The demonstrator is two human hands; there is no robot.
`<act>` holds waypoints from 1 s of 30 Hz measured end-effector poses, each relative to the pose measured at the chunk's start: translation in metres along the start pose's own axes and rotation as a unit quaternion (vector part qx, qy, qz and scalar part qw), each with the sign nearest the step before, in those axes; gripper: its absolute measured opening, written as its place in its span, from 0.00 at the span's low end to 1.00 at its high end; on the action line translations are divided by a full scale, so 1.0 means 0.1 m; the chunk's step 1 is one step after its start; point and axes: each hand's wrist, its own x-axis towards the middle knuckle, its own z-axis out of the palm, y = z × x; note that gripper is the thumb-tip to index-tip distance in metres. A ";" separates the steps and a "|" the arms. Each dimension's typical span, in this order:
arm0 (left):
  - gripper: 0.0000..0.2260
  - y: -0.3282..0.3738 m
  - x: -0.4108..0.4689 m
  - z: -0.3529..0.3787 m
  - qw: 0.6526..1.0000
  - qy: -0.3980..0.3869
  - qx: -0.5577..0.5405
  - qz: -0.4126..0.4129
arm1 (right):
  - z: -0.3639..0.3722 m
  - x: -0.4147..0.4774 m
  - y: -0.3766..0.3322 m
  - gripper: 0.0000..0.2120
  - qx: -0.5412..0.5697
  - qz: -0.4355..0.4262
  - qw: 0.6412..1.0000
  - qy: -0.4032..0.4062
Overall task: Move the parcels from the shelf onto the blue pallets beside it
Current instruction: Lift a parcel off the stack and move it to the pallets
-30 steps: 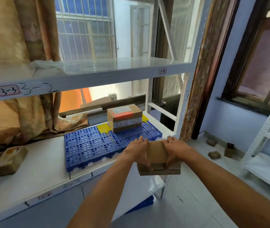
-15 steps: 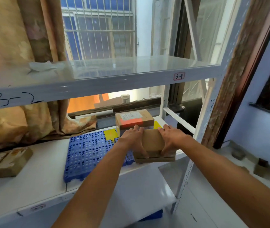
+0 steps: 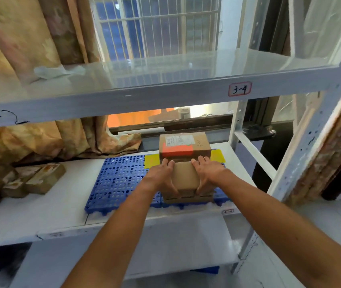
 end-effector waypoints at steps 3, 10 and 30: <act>0.54 0.05 0.03 0.04 1.000 0.005 -0.007 -0.017 | 0.07 0.07 0.08 0.57 0.005 -0.016 1.000 0.011; 0.59 0.07 0.09 0.12 0.999 -0.003 -0.019 -0.041 | 0.24 0.16 0.19 0.57 0.001 -0.035 0.999 0.039; 0.48 0.03 0.11 0.13 0.999 0.005 0.029 -0.038 | 0.28 0.27 0.12 0.46 -0.020 -0.023 0.999 0.035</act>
